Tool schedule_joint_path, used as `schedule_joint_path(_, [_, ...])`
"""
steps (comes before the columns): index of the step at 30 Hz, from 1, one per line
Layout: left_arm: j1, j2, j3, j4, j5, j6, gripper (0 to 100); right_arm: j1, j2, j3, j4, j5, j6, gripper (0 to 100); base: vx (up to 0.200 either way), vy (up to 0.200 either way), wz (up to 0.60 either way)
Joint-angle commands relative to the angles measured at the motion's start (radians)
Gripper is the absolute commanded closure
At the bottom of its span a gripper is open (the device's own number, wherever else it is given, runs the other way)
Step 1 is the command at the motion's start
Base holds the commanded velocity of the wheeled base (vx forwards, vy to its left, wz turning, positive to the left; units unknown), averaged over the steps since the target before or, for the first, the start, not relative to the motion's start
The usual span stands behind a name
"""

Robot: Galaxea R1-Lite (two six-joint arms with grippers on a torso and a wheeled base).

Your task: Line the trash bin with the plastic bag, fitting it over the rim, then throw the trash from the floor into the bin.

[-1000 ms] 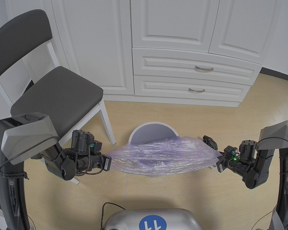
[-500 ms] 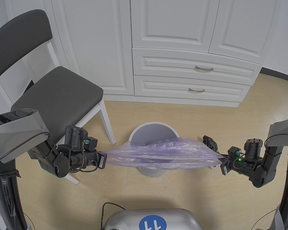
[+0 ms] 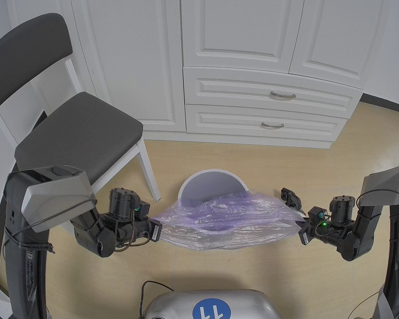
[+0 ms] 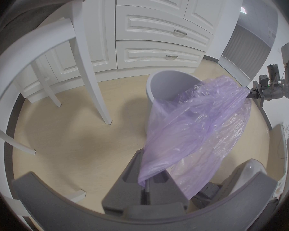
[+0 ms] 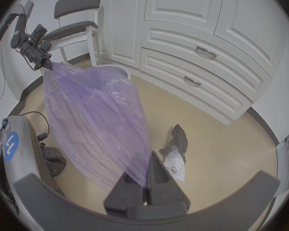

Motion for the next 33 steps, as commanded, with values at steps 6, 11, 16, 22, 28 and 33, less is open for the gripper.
schedule_joint_path(6, [-0.037, 0.15, -0.137, -0.023, 0.115, -0.102, 100, 0.019, 0.108, -0.115, -0.002, -0.073, 0.054, 100, 0.0, 0.0, 0.0])
schedule_joint_path(11, [-0.037, 0.176, -0.233, -0.022, 0.173, -0.178, 100, 0.033, 0.11, -0.166, -0.019, -0.077, 0.129, 100, 0.0, 0.0, 0.0])
schedule_joint_path(16, [-0.033, 0.182, -0.289, -0.023, 0.196, -0.228, 100, 0.065, 0.114, -0.217, -0.049, -0.115, 0.224, 100, 0.0, 0.0, 0.0])
schedule_joint_path(22, [-0.014, 0.15, -0.277, -0.026, 0.193, -0.242, 100, 0.069, 0.127, -0.244, -0.097, -0.146, 0.25, 100, 0.0, 0.0, 0.0])
schedule_joint_path(28, [0.003, 0.143, -0.256, -0.017, 0.185, -0.228, 100, 0.048, 0.159, -0.223, -0.097, -0.149, 0.186, 100, 0.0, 0.0, 0.0])
schedule_joint_path(33, [0.032, 0.159, -0.259, -0.01, 0.179, -0.19, 100, 0.019, 0.182, -0.213, -0.098, -0.148, 0.094, 100, 0.0, 0.0, 0.0])
